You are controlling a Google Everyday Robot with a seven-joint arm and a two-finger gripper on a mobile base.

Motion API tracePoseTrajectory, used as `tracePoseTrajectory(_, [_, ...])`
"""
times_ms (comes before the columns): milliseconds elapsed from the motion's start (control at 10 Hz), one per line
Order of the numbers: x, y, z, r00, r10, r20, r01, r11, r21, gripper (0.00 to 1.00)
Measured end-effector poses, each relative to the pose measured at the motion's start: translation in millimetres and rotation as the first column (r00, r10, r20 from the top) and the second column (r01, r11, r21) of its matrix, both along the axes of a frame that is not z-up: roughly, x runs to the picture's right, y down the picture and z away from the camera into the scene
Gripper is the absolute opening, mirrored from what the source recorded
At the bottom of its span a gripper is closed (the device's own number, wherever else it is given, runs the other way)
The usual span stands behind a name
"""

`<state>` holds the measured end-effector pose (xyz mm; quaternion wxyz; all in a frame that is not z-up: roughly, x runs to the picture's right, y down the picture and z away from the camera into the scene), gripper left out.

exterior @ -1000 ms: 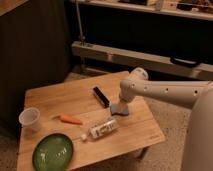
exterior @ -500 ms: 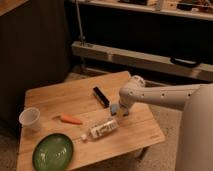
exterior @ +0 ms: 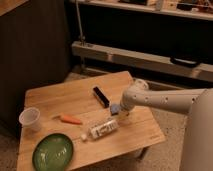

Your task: Place the white sponge in the ceramic bowl

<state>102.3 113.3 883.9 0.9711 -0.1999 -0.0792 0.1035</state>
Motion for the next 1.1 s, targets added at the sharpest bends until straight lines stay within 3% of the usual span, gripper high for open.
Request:
tracePoseTrajectory(100, [-2.0, 0.7, 2.5, 0.997, -0.069, 0.046, 0.069, 0.9976, 0.006, 0.80])
tracePoseTrajectory(300, [-10.9, -2.8, 8.8, 0.985, -0.138, 0.101, 0.142, 0.9892, -0.035, 0.80])
tracePoseTrajectory(700, [-1.6, 5.1, 31.9, 0.988, -0.132, 0.074, 0.141, 0.9806, -0.136, 0.79])
tracePoseTrajectory(800, [0.9, 6.5, 34.6, 0.989, -0.130, 0.069, 0.139, 0.9804, -0.140, 0.75])
tracePoseTrajectory(1100, [6.1, 6.9, 41.2, 0.991, -0.127, 0.048, 0.133, 0.9807, -0.144, 0.41])
